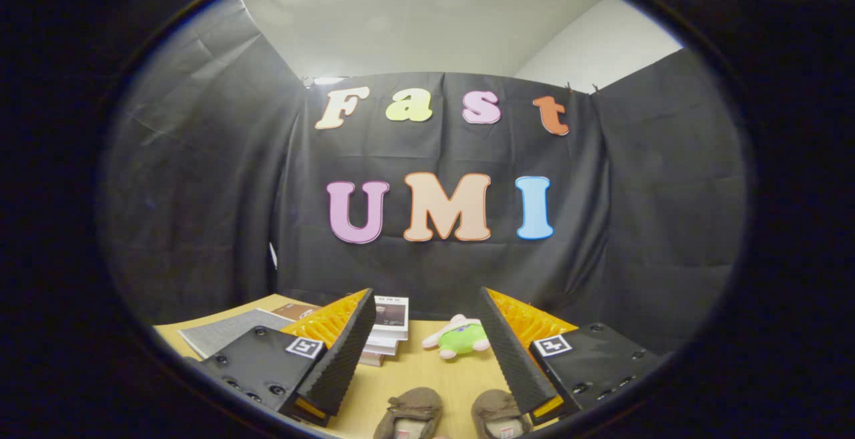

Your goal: Open the storage box then place both shoes into the box .Put the left shoe in first, then the right shoe, with the right side of both shoes facing outward in a uniform manner.

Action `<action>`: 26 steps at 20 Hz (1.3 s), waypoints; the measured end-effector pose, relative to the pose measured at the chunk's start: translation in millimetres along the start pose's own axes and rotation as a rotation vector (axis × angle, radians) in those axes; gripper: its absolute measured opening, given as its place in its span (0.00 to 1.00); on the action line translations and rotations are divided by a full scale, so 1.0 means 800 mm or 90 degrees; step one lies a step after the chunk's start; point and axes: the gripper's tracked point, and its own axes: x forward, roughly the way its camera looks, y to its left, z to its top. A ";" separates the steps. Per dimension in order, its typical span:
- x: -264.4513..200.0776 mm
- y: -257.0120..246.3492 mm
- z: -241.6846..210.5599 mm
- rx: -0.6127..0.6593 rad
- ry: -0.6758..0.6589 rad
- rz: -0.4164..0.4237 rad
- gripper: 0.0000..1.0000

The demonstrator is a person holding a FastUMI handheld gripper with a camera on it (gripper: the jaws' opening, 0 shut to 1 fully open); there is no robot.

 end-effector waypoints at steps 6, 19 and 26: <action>-0.006 0.051 -0.044 0.138 0.073 0.047 0.97; -0.019 0.135 -0.177 0.463 0.284 0.073 0.98; -0.035 0.167 -0.230 0.632 0.392 0.093 1.00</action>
